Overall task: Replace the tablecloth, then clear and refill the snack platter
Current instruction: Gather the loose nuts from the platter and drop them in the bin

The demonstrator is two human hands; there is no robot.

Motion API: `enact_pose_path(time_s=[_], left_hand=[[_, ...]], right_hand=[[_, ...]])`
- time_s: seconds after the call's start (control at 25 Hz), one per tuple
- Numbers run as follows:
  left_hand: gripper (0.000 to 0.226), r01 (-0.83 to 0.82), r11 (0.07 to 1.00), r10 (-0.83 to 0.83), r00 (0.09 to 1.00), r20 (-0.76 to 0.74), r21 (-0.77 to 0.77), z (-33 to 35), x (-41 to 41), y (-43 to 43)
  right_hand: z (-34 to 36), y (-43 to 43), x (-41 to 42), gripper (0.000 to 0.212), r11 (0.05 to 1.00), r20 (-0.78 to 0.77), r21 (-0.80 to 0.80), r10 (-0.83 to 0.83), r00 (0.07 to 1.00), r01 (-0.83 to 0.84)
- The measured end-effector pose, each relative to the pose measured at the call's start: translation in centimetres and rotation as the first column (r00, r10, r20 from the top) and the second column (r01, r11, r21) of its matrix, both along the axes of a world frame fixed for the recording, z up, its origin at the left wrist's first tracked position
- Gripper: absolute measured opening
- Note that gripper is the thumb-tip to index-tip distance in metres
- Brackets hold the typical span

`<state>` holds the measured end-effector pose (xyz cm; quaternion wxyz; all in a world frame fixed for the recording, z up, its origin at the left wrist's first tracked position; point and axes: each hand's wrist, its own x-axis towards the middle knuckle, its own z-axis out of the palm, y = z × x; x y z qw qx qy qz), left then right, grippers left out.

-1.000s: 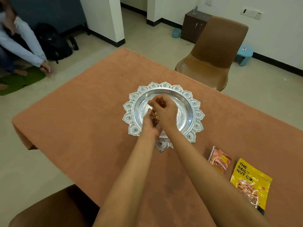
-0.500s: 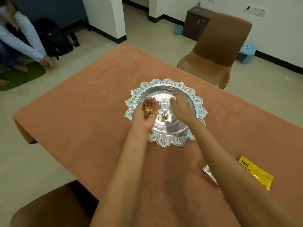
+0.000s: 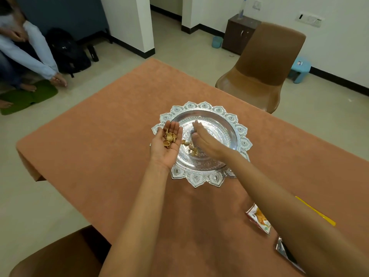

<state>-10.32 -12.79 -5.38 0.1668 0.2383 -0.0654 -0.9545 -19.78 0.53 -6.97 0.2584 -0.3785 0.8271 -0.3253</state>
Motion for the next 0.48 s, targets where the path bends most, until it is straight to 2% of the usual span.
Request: enact_pose_path(time_s=[0.08,0.2,0.28,0.36,0.48], left_hand=[[0.039,0.002,1.000,-0.001,0.999,-0.032,0.022,-0.1,0.1,-0.1],[0.041,0.004,0.999,-0.003,0.999,-0.035,0.037,0.0,0.0,-0.2],[0.041,0.009,1.000,-0.009,1.000,-0.016,0.024,-0.1,-0.1,-0.3],[0.041,0.021,1.000,-0.021,1.000,0.011,-0.009,-0.1,-0.2,-0.3],[0.040,0.042,0.998,-0.040,0.998,0.045,-0.042,-0.3,-0.3,-0.2]], right_hand=[[-0.9,-1.0,-0.1,0.060,0.984,-0.174,0.116,0.158,0.972,-0.139],[-1.9,-1.5,0.5,0.059,0.918,-0.241,0.199,0.385,0.891,-0.343],[-1.2,-0.1,0.1,0.050,0.890,-0.292,0.166,0.455,0.841,-0.424],[-0.6,1.4,-0.4,0.042,0.861,-0.405,0.150,0.502,0.764,-0.487],[0.5,3.0,-0.9,0.027,0.856,-0.502,0.149,0.497,0.708,-0.495]])
